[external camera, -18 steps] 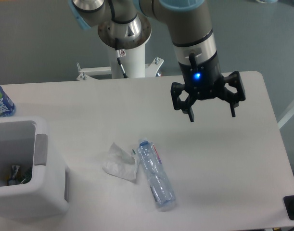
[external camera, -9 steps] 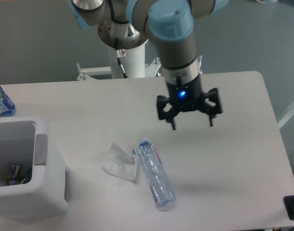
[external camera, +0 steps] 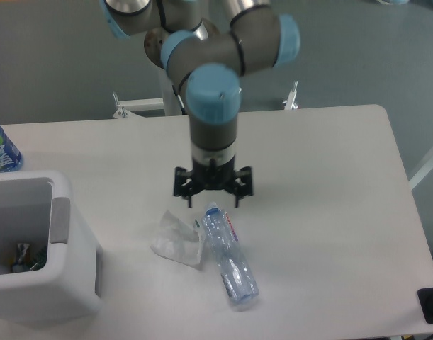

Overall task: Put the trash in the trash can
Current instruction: 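Move the open gripper over the crumpled white tissue and lower it, then close the gripper on the crumpled white tissue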

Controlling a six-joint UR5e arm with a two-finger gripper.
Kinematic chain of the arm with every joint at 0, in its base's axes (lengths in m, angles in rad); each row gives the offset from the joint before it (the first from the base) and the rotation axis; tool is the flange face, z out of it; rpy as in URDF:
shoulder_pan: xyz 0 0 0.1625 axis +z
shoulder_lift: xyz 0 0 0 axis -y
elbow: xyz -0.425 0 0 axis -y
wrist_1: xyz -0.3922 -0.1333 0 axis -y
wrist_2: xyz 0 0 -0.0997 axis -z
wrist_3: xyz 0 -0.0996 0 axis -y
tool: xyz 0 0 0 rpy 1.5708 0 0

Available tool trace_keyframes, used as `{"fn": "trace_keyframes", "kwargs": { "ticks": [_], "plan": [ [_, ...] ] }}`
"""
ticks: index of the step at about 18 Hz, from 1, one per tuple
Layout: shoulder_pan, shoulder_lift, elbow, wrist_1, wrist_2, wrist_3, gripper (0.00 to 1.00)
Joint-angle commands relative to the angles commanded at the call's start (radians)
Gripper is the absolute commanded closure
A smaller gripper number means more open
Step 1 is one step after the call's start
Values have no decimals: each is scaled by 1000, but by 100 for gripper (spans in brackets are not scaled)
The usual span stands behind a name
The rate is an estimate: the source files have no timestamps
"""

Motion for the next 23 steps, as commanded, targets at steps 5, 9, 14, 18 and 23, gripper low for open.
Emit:
{"fn": "trace_keyframes", "kwargs": {
  "ticks": [5, 9, 14, 18, 23],
  "plan": [
    [-17, -42, -3, -11, 5, -6, 0],
    [-22, -63, -14, -5, 2, -8, 0],
    [-40, -69, -12, -6, -2, -9, 0],
    [-52, -88, -14, 0, -5, -45, 0],
    [-54, -97, -14, 2, 3, -61, 19]
  ]
}}
